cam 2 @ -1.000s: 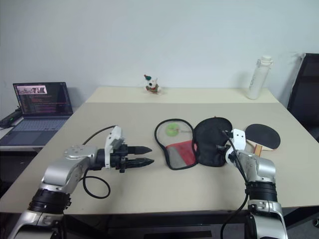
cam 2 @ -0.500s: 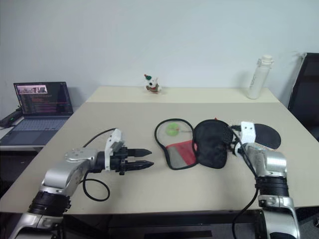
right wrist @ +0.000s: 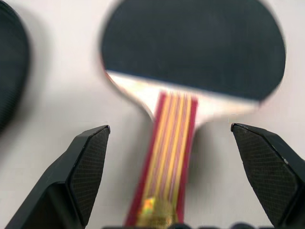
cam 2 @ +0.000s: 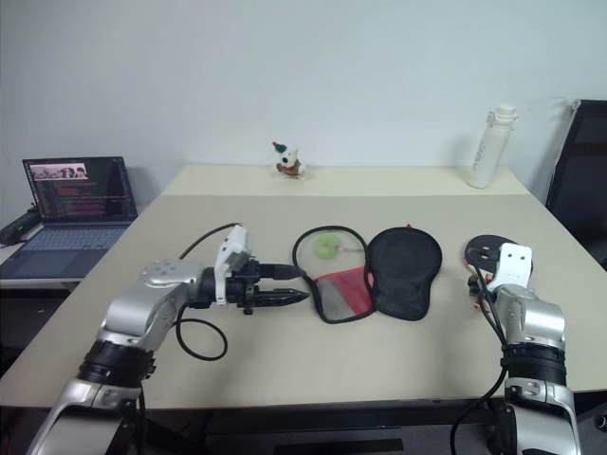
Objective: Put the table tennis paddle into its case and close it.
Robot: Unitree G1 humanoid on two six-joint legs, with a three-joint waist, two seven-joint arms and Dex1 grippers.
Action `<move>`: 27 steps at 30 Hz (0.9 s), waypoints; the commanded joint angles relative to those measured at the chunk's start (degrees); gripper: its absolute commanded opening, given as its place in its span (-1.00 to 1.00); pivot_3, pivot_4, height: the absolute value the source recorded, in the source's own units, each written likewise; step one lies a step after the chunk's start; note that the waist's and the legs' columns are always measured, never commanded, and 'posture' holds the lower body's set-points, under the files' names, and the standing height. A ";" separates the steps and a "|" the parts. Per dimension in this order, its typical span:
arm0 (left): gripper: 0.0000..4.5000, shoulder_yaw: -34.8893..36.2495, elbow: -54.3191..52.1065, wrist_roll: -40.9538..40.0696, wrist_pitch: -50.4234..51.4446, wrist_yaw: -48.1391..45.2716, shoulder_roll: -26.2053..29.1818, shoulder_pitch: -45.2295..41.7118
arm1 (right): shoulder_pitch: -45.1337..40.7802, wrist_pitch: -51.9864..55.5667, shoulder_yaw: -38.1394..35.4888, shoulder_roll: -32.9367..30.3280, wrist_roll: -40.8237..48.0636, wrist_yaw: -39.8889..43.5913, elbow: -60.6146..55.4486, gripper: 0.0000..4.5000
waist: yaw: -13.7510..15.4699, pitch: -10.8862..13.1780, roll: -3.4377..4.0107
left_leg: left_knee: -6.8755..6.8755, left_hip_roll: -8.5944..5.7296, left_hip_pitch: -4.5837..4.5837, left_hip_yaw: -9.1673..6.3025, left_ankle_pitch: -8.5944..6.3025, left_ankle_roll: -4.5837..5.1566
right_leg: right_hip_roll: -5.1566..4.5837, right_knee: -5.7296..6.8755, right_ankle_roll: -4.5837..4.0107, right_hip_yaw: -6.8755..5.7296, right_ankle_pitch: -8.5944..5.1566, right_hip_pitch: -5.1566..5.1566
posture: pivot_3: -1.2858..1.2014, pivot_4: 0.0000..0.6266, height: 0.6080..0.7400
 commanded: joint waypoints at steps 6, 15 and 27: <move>0.22 -0.63 4.29 2.13 -4.22 -2.26 -1.56 -5.06 | -6.56 -8.36 0.17 0.96 -0.81 -1.15 13.84 0.99 | -0.71 -0.02 -0.03 | 0.04 -0.01 0.05 0.07 0.00 0.00 | 0.00 0.00 0.08 0.10 0.02 0.05 | 0.03 -0.52 1.00; 0.22 0.22 2.55 2.19 -3.92 -1.26 -1.17 -3.10 | -9.49 -13.00 1.01 -1.13 -1.97 -0.66 24.65 0.82 | -1.02 -0.10 -0.16 | 0.11 -0.08 0.30 0.71 0.17 0.27 | -0.01 -0.12 0.51 0.89 0.48 0.12 | 0.03 -0.52 1.00; 0.22 0.88 0.68 1.71 -2.69 0.05 -0.42 -1.66 | -10.47 -16.92 1.38 -1.37 -2.15 -2.83 25.43 -0.50 | -1.00 -0.18 -0.30 | 0.17 -0.10 0.31 1.11 0.17 0.28 | -0.03 -0.18 0.70 1.31 0.63 0.04 | 0.03 -0.52 1.00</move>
